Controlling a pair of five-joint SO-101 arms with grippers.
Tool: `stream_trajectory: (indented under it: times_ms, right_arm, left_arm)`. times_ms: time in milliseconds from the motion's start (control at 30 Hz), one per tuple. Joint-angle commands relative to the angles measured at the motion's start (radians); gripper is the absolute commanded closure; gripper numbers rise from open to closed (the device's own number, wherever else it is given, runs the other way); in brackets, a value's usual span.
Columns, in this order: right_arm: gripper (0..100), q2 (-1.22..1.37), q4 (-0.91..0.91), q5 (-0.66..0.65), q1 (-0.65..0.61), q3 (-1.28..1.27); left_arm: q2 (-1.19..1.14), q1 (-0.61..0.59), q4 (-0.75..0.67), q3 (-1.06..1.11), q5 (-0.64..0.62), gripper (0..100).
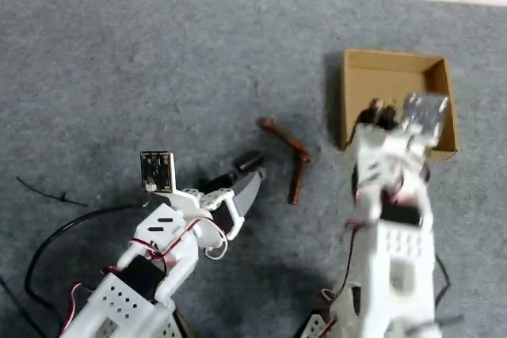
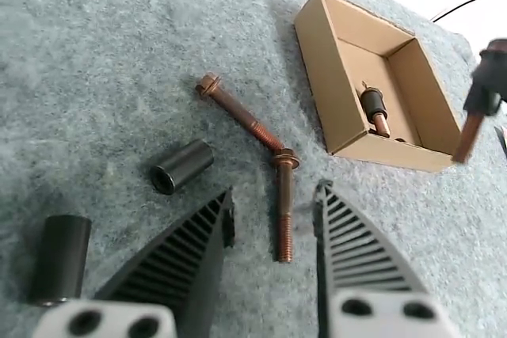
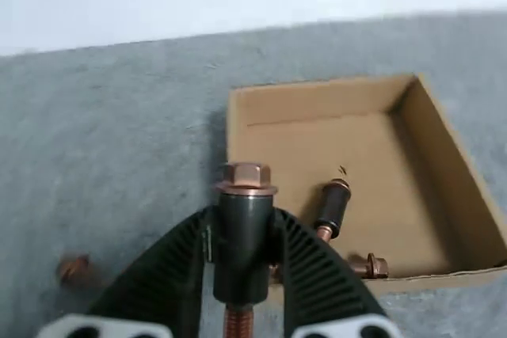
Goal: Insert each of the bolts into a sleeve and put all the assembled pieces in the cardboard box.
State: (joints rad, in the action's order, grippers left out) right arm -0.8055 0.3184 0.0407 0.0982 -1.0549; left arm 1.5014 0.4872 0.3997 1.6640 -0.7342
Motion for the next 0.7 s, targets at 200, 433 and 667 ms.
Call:
stream_trajectory:
  times_ms: [200,433,667]
  right_arm:
    - [98.9,0.651,-0.001,0.158,0.073,0.461]
    - [83.2,0.885,-0.001,0.186,0.068,0.567]
    - [72.8,0.912,-0.005,0.186,0.058,0.564]
  left_arm:
    - [0.010,-0.012,-0.017,-0.004,0.005,84]
    - [0.010,-0.012,-0.017,-0.004,0.005,84]
    - [0.010,-0.012,-0.017,-0.004,0.005,84]
